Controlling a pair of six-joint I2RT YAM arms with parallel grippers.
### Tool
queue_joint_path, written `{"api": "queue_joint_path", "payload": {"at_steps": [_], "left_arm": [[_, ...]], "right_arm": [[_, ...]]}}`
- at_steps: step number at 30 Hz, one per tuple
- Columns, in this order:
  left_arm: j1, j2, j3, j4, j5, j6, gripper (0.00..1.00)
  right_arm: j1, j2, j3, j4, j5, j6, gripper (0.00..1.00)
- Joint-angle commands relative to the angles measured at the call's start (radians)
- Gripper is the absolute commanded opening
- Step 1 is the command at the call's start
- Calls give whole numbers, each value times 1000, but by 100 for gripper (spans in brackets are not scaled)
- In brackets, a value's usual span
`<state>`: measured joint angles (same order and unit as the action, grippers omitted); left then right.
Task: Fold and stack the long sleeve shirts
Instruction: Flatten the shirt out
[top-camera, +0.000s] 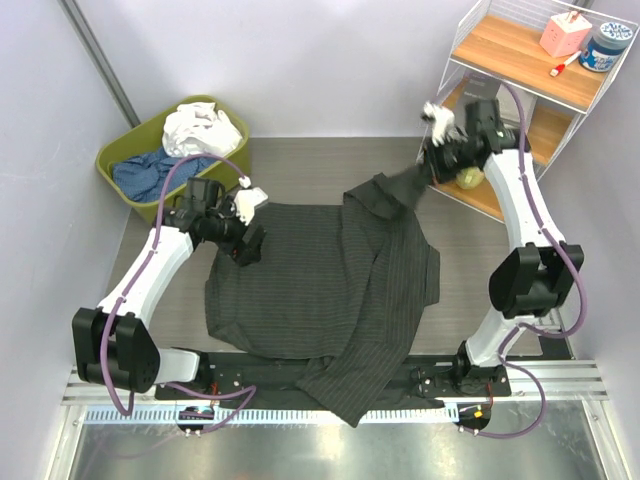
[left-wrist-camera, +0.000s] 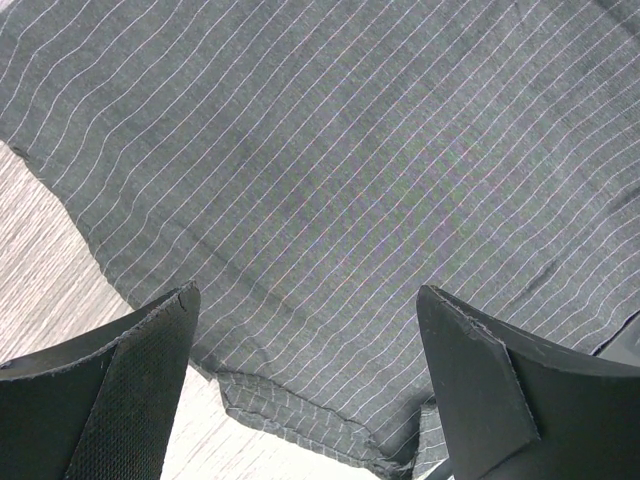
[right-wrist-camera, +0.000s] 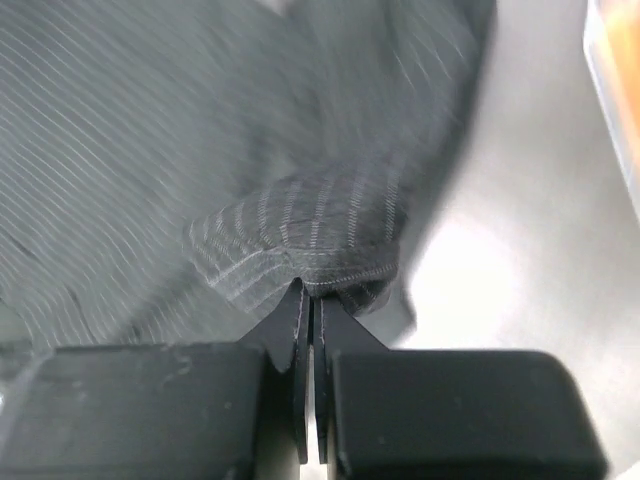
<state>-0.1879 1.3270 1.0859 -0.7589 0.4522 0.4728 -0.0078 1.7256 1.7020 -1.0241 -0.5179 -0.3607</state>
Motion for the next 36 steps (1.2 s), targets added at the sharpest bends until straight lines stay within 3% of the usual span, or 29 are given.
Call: {"api": "queue_joint_path", "payload": {"at_steps": [1, 3, 7, 8, 9, 11, 12, 16, 19, 21, 24, 26, 30, 36], "left_arm": [[-2, 6, 26, 36, -17, -45, 89], [-1, 11, 38, 43, -32, -63, 89], [5, 28, 55, 62, -58, -120, 89], [5, 32, 57, 75, -67, -131, 89], [5, 37, 60, 79, -73, -137, 89], [10, 52, 65, 89, -81, -158, 89], [11, 54, 63, 89, -81, -161, 89], [13, 51, 26, 98, -38, -132, 89], [5, 69, -1, 67, -6, -57, 87], [-2, 107, -6, 41, -17, -2, 84], [-5, 159, -18, -22, -35, 55, 79], [-7, 182, -30, -45, -62, 73, 77], [-7, 251, -56, -40, -154, 96, 75], [-5, 360, -72, 10, -289, 95, 73]], "right_arm": [[156, 119, 320, 123, -101, 144, 1], [196, 264, 450, 267, -59, 225, 1], [262, 585, 1030, 328, 82, 246, 1], [281, 612, 1068, 340, 113, 223, 7], [298, 620, 1021, 352, 133, 207, 31], [296, 551, 891, 375, 180, 186, 65], [281, 502, 739, 365, 183, 172, 78], [206, 232, 333, 265, 81, 66, 79], [200, 33, 72, 101, 35, -85, 78], [201, -66, -105, -3, 30, -150, 73], [216, -150, -348, -24, 76, -187, 63], [233, -170, -448, 31, 119, -187, 58], [239, -127, -593, 116, 183, -172, 55], [223, 17, -630, 245, 337, -176, 51]]}}
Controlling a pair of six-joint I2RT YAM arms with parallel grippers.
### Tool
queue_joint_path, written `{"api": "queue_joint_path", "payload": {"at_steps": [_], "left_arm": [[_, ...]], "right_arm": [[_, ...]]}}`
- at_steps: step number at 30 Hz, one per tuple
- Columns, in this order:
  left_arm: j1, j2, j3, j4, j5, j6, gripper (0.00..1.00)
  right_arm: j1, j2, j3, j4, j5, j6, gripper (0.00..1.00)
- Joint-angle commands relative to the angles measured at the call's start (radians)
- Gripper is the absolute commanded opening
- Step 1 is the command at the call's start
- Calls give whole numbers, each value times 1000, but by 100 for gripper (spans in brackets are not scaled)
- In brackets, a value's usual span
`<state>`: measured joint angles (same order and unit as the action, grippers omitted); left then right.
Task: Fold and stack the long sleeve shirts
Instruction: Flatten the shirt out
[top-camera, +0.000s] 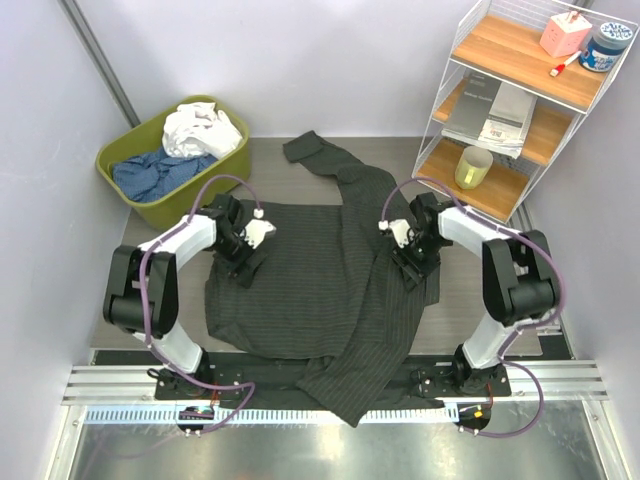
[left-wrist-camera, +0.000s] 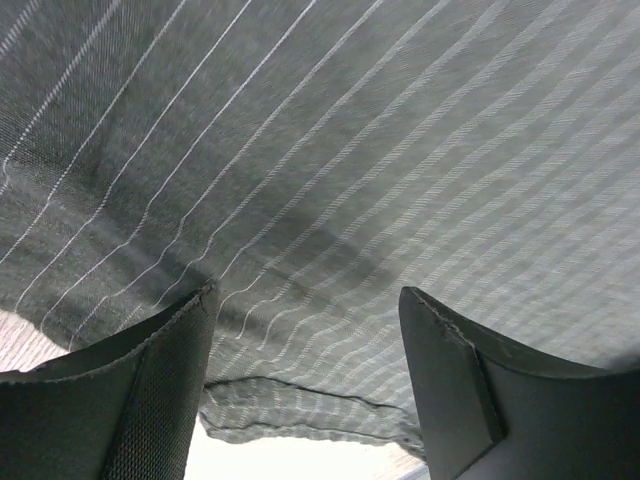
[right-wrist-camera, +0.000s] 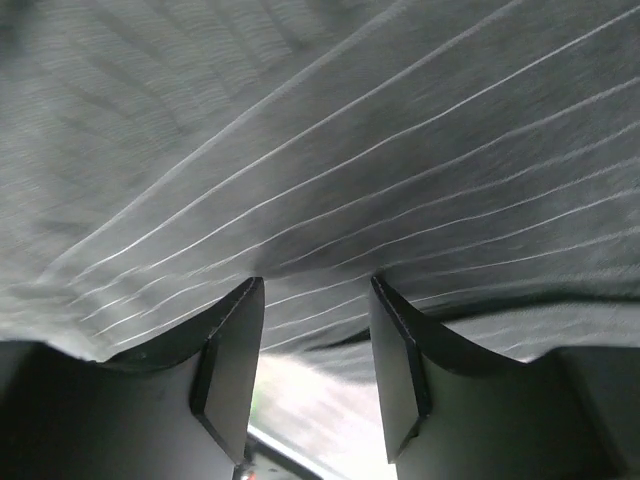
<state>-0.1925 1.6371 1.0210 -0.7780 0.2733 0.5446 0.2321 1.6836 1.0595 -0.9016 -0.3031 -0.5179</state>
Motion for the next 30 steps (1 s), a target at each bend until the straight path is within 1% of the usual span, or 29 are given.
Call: {"api": "queue_joint_path", "payload": {"at_steps": [1, 3, 7, 9, 12, 13, 14, 15, 16, 17, 18, 20, 22, 24, 26, 30], "left_arm": [[1, 65, -1, 39, -127, 21, 73], [7, 101, 17, 63, -173, 18, 70], [42, 246, 103, 101, -247, 12, 64], [68, 292, 187, 103, -264, 8, 63], [97, 342, 309, 83, -243, -11, 64], [102, 342, 330, 53, -199, -11, 65], [108, 319, 347, 30, -153, -3, 68], [108, 299, 367, 8, -116, 5, 69], [108, 273, 363, -30, -29, 17, 70], [110, 236, 349, -44, 6, 31, 71], [110, 180, 320, -61, 35, 63, 72], [110, 136, 292, -120, 84, 84, 72], [108, 113, 259, -147, 89, 95, 72], [108, 99, 234, -170, 87, 98, 72], [105, 89, 188, -181, 87, 118, 71], [91, 60, 100, -152, 20, 133, 70]], "right_arm": [[-28, 82, 20, 142, 151, -27, 51], [-65, 122, 59, 150, 194, -43, 51], [-138, 252, 172, 153, 265, -80, 51], [-155, 286, 244, 152, 286, -100, 51], [-165, 312, 338, 122, 280, -113, 54], [-163, 304, 358, 83, 263, -117, 57], [-165, 274, 378, 67, 245, -122, 58], [-165, 249, 382, 49, 220, -126, 59], [-163, 225, 384, 8, 202, -134, 61], [-165, 203, 373, -11, 190, -139, 61], [-165, 148, 366, -29, 153, -146, 61], [-149, 99, 335, -75, 125, -148, 61], [-126, 56, 310, -83, 107, -131, 61], [-88, 56, 283, -76, 105, -107, 61], [-73, 86, 270, -65, 88, -76, 60], [-68, 145, 241, -20, 97, -50, 59]]}}
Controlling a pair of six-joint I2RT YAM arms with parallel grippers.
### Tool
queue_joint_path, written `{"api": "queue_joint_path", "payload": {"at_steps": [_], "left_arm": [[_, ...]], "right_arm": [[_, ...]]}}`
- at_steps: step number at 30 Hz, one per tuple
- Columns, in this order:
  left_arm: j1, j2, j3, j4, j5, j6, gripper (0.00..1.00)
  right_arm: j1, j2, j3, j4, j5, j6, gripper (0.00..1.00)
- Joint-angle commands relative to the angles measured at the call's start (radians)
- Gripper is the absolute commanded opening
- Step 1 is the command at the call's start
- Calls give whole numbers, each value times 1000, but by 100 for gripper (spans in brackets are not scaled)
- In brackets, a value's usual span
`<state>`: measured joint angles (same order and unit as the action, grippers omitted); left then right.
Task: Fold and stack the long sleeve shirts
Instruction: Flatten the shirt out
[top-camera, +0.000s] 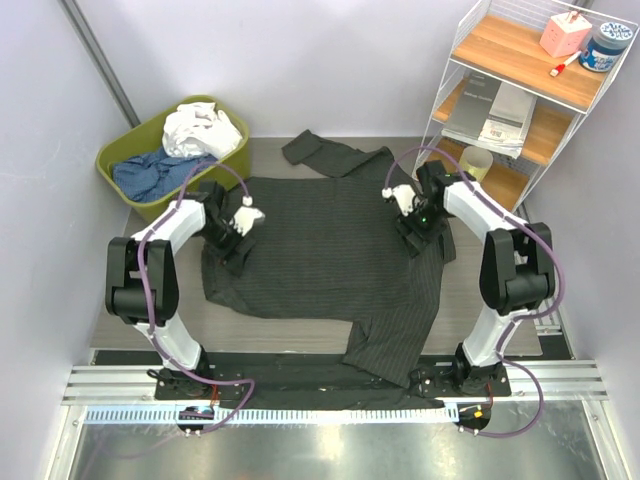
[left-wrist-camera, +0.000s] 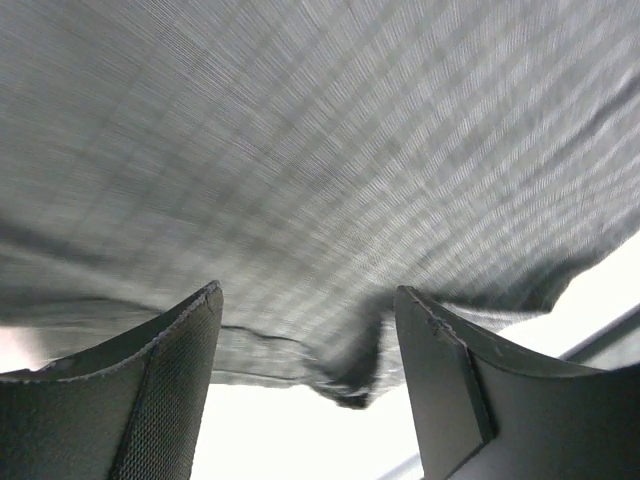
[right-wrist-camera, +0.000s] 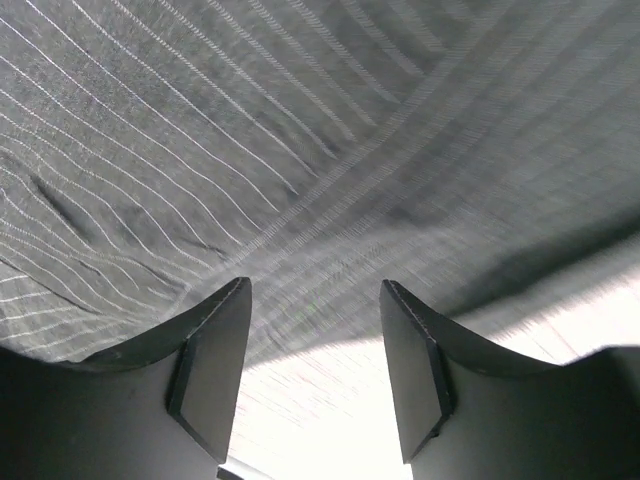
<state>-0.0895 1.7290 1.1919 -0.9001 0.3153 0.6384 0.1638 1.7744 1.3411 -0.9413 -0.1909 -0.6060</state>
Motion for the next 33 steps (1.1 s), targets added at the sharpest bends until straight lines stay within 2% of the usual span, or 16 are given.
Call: {"api": "queue_joint_path", "payload": {"at_steps": [1, 6, 10, 13, 17, 19, 21, 23, 24, 25, 27, 29, 33], "left_arm": [[-15, -40, -87, -20, -33, 38, 69], [-30, -55, -156, -2, -84, 36, 67], [-30, -98, -190, -150, -122, 131, 64], [-29, -195, -247, -256, -157, 236, 63], [-27, -307, -327, -319, -290, 334, 60], [-23, -374, -319, -390, -280, 398, 60], [-21, -420, -293, -445, -204, 415, 60], [-21, -425, -207, -456, -124, 370, 61], [-23, -418, -166, -445, -31, 336, 61], [-23, -398, -102, -422, 0, 240, 61], [-26, -365, -51, -323, 63, 149, 62], [-52, -304, -20, -222, 58, 30, 64], [-117, -201, -54, -168, 1, 6, 62]], "right_arm": [[2, 75, -45, 30, -9, 38, 58], [-1, 112, -98, 47, 50, 28, 56], [-33, 112, -140, 53, 71, 18, 56], [-43, 96, -169, 53, 77, 11, 56], [-49, 69, -197, 49, 68, 5, 56], [-47, 57, -198, 32, 51, 0, 56], [-46, 48, -195, 13, 39, -3, 56], [-43, 36, -186, 4, 22, -3, 56], [-41, 33, -181, -2, 22, -3, 56], [-43, 28, -175, -4, 21, 0, 56], [-40, 31, -168, -10, 21, 2, 56], [-40, 37, -157, -13, 25, 2, 56], [-40, 37, -154, -22, 41, -11, 56]]}}
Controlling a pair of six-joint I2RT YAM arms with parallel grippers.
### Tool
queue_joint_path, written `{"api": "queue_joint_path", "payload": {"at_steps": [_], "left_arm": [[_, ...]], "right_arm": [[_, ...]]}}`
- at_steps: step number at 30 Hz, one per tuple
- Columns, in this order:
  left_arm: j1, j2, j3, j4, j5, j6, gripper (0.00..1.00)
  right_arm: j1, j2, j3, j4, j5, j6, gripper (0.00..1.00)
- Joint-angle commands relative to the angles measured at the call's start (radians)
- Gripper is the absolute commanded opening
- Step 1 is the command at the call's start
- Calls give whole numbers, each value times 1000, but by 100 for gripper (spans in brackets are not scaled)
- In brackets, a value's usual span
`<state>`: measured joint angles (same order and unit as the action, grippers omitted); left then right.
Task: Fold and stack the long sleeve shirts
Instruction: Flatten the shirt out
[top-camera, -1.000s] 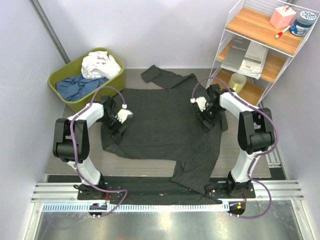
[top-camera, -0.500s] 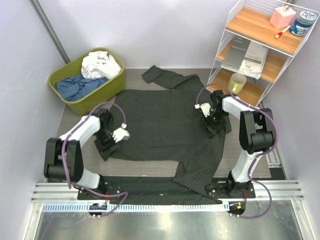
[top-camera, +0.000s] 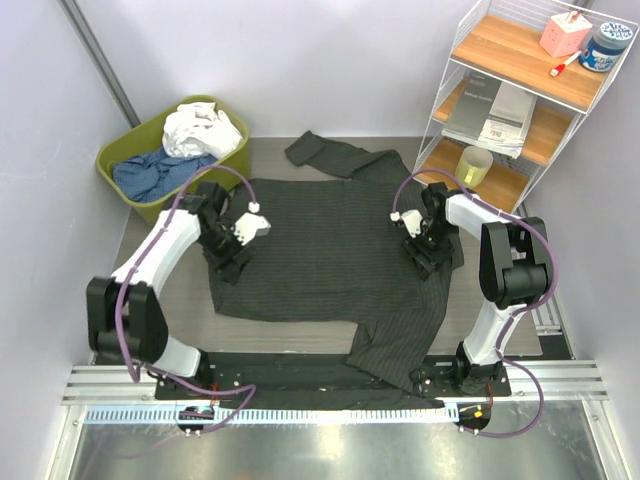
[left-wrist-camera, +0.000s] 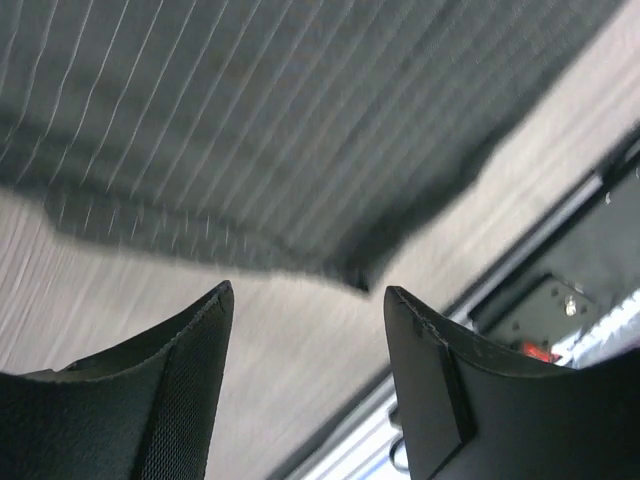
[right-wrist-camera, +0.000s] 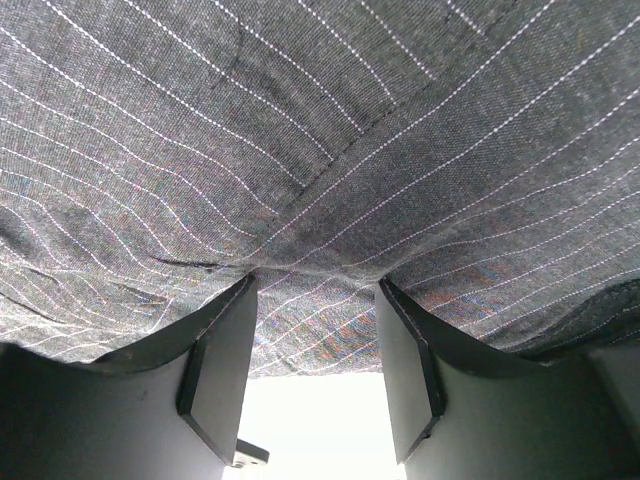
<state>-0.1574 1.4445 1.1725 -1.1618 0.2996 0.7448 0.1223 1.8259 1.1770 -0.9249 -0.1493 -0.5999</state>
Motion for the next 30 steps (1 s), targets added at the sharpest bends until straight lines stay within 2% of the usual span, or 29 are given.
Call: {"api": "queue_joint_path", "payload": {"at_steps": [1, 7, 11, 13, 14, 16, 18, 22, 27, 30], "left_arm": [[-54, 100, -56, 100, 4, -90, 61], [-67, 42, -276, 108, -124, 45, 57], [-64, -80, -343, 7, -181, 97, 57], [-64, -114, -309, -79, -178, 183, 56], [-64, -128, -285, -143, -174, 198, 56], [-54, -144, -190, -160, -156, 188, 59], [-51, -100, -114, -142, -81, 148, 61], [-53, 62, 57, 29, -45, -60, 63], [-68, 197, 70, 140, -63, -91, 61], [-88, 189, -29, 146, -86, -44, 60]], "right_arm": [[2, -14, 6, -41, 4, -21, 56], [0, -72, -97, -35, 56, -92, 56], [20, -140, -155, -80, 56, -118, 56], [34, -198, -166, -113, 44, -146, 56], [42, -215, -165, -149, 42, -156, 56], [40, -243, -133, -173, 42, -172, 56], [33, -241, -70, -189, 37, -169, 56], [30, -150, 39, -178, -7, -103, 56], [28, -80, 70, -152, -6, -86, 56], [27, -65, 43, -132, 14, -89, 56]]}}
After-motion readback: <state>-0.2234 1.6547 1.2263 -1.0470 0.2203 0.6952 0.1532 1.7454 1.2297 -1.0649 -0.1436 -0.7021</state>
